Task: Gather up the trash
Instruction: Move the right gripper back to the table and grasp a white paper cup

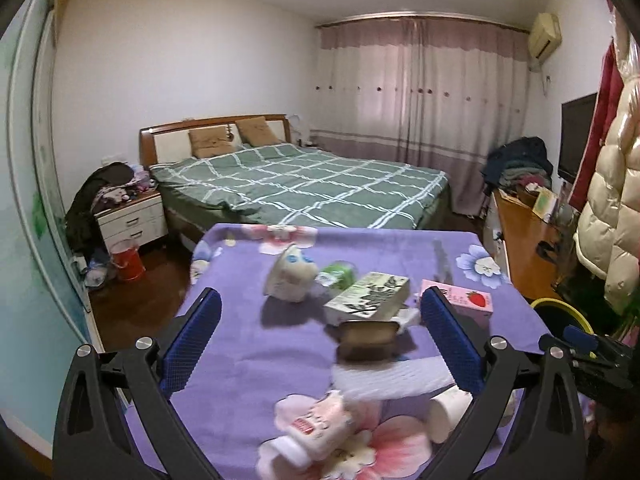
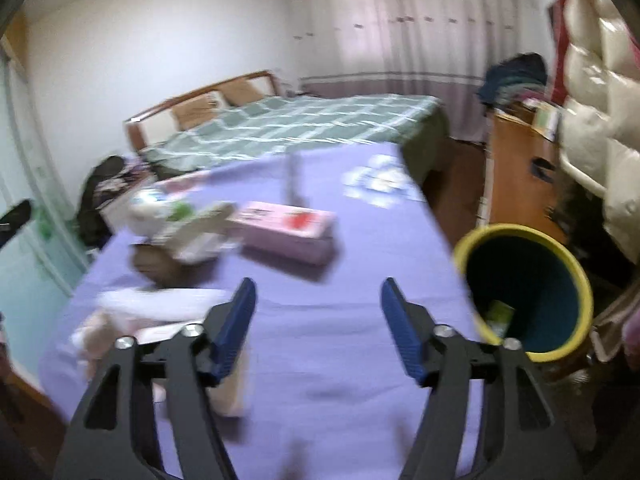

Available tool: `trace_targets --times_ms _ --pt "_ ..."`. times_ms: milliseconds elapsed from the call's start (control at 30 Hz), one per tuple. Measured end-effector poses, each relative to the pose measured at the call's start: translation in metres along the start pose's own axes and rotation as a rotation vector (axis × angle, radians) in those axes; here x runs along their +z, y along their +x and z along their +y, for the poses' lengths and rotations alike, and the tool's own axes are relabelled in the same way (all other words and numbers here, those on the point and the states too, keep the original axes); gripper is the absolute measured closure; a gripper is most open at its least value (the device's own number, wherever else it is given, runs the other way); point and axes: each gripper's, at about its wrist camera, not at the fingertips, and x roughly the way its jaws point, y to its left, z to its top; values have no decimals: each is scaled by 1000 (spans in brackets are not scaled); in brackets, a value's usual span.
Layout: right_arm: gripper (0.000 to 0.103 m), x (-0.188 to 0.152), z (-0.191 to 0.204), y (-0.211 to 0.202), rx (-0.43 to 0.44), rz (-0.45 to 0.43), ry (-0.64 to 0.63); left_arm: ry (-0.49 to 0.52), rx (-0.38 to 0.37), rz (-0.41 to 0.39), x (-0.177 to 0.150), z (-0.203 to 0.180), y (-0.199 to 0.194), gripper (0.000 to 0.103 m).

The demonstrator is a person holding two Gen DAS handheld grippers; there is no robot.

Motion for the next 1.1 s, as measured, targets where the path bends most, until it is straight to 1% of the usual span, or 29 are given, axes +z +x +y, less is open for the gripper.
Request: trace_targets --times_ms 67,167,267,367,667,833,867,900,1100 --pt "17 -4 26 -5 25 -17 -36 -7 7 -6 -4 7 -3 5" --pt "10 -7 50 0 20 -32 -58 -18 2 -2 -12 15 -7 5" --pt "9 -15 61 7 11 -16 -66 -24 -5 2 -15 20 -8 5" --pt "8 -24 68 17 21 22 -65 -31 -9 1 -18 25 -9 5" --pt "8 -47 87 42 -26 106 -111 -53 -20 12 -24 32 -6 5" --pt "8 -52 87 53 -42 125 -125 -52 -24 17 -26 29 -4 5" --pt "14 -51 85 54 -37 127 -121 -50 -25 19 -27 28 -3 5" --pt "23 -51 82 54 -24 133 -111 -49 -26 21 -27 28 -2 5" --pt "24 -49 76 42 -9 103 -117 -34 -33 28 -29 21 1 5"
